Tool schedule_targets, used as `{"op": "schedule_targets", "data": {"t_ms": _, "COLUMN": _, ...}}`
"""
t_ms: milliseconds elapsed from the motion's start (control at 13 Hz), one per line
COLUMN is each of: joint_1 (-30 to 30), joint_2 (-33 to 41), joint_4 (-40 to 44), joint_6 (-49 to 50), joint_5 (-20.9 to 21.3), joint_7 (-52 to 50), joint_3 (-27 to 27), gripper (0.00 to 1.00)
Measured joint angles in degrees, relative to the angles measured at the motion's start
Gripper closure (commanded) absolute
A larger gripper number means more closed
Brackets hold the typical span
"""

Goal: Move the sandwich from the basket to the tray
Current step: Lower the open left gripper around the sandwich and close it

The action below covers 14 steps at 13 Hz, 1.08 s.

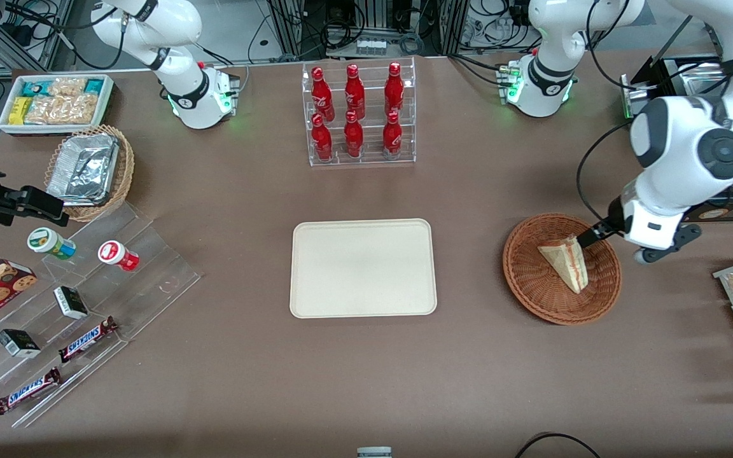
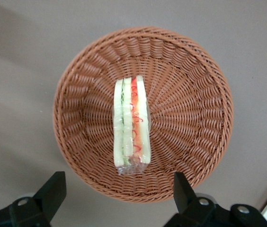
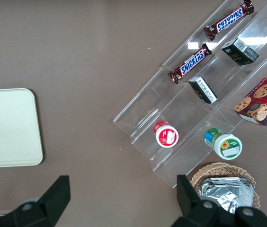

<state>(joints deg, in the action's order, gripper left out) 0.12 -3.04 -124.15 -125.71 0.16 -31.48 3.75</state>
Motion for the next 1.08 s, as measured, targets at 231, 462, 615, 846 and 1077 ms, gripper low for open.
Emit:
{"op": "schedule_targets", "data": {"t_ms": 231, "joint_1": -0.04, "joint_2": -1.52, "joint_4": -1.83, "joint_6": -2.98, "joint_5": 0.0, "joint_7": -0.81, "joint_3": 0.19, "gripper": 0.0}}
{"op": "schedule_targets", "data": {"t_ms": 462, "joint_1": -0.04, "joint_2": -4.31, "joint_4": -1.9, "joint_6": -4.98, "joint_5": 0.0, "joint_7": -0.89, "joint_3": 0.19, "gripper": 0.0}}
{"op": "schedule_targets", "data": {"t_ms": 615, "joint_1": -0.04, "joint_2": -6.28, "joint_4": -1.98, "joint_6": -6.64, "joint_5": 0.0, "joint_7": -0.91, "joint_3": 0.19, "gripper": 0.0}}
{"op": "schedule_targets", "data": {"t_ms": 846, "joint_1": -0.04, "joint_2": -8.9, "joint_4": -2.05, "joint_6": -9.56, "joint_5": 0.0, "joint_7": -0.92, "joint_3": 0.19, "gripper": 0.0}}
{"op": "schedule_targets", "data": {"t_ms": 1077, "joint_1": -0.03, "joint_2": -11.81, "joint_4": -2.12, "joint_6": -12.97, "joint_5": 0.0, "joint_7": -0.97, "joint_3": 0.18, "gripper": 0.26}}
